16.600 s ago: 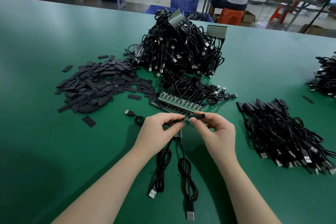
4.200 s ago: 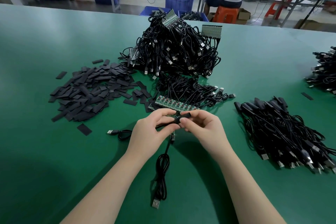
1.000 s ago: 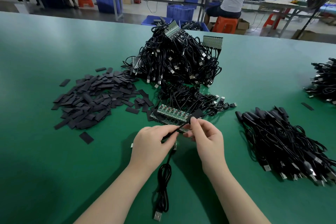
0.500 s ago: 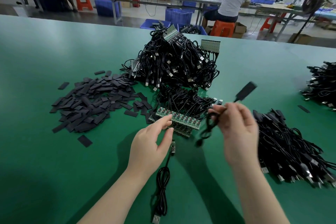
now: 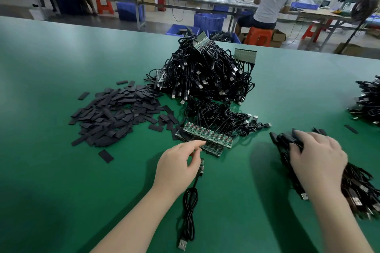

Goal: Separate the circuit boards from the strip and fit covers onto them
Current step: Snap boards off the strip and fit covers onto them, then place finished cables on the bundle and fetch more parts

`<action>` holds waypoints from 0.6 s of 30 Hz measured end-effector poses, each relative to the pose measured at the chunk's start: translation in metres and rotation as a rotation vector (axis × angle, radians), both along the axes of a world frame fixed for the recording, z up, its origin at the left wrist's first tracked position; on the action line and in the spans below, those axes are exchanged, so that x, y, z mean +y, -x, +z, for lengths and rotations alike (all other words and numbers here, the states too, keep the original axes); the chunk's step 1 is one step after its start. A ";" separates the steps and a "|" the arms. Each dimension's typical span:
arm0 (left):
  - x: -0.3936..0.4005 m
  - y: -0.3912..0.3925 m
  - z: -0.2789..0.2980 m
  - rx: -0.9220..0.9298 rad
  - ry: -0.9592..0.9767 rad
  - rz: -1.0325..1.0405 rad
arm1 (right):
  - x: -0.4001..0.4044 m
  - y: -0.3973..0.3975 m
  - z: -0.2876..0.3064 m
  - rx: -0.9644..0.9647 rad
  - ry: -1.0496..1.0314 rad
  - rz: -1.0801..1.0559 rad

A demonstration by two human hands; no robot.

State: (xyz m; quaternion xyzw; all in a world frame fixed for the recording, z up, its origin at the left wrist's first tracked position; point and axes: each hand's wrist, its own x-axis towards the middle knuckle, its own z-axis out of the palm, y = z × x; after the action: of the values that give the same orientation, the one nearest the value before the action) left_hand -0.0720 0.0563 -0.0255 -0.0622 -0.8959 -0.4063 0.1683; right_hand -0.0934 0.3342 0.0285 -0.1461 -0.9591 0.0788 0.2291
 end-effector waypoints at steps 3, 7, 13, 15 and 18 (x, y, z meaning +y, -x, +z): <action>-0.001 0.001 -0.002 -0.047 0.004 0.021 | -0.045 -0.008 0.009 0.058 0.013 0.306; -0.002 0.002 -0.004 -0.052 -0.043 0.057 | -0.112 -0.015 0.002 -0.223 0.060 0.617; -0.008 0.005 -0.006 -0.050 -0.136 0.104 | -0.151 -0.017 -0.035 -0.443 -0.021 0.755; -0.008 0.007 -0.005 -0.054 -0.143 0.102 | -0.149 -0.019 -0.041 -0.458 -0.024 0.771; -0.006 0.008 -0.005 -0.059 -0.127 0.082 | -0.146 -0.020 -0.045 -0.430 0.062 0.794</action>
State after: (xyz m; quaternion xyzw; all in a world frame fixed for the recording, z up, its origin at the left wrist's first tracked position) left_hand -0.0798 0.0506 -0.0302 -0.0026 -0.8747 -0.4568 0.1621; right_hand -0.0737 0.1886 -0.0162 0.2133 -0.9639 0.1570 -0.0278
